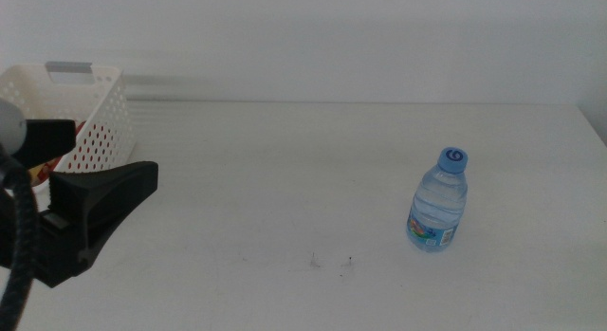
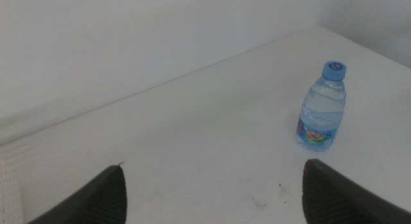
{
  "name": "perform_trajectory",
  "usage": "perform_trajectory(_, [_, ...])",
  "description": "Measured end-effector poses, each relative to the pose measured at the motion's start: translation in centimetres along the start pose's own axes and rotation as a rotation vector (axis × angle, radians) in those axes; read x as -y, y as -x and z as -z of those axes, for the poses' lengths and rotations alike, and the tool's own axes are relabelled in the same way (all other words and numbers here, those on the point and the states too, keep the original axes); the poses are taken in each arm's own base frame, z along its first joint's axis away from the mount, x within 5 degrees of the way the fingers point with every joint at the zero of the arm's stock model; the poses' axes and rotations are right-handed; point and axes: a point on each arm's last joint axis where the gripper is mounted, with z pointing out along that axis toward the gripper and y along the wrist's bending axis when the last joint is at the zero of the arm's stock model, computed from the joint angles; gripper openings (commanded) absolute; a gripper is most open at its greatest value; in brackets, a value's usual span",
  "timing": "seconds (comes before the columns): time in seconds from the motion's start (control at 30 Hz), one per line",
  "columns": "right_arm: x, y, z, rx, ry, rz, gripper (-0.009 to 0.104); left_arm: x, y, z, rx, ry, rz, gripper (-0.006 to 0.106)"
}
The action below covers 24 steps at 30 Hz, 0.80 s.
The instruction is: Use arms to grab the bottles and put them into the dustbin to the left of the table.
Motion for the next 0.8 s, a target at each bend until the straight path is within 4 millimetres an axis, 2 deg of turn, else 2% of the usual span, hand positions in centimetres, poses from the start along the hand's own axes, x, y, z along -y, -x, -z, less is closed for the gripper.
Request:
perform_trajectory(0.27, [0.3, 1.6, 0.1, 0.178, -0.012, -0.180, 0.088, 0.0, 0.0, 0.0, 0.000, 0.000, 0.000, 0.094])
perform_trajectory(0.53, [0.3, 0.9, -2.7, -0.012, -0.017, -0.234, 0.088, 0.0, 0.1, 0.0, 0.007, 0.001, 0.000, 0.094])
perform_trajectory(0.63, [0.0, 0.4, -3.9, -0.083, 0.013, -0.200, 0.088, 0.0, 0.1, 0.0, 0.007, 0.001, 0.000, 0.094])
perform_trajectory(0.8, [-1.2, 0.6, -5.4, -0.070, 0.121, -0.104, 0.088, 0.0, 0.1, 0.0, 0.007, 0.001, 0.000, 0.094])
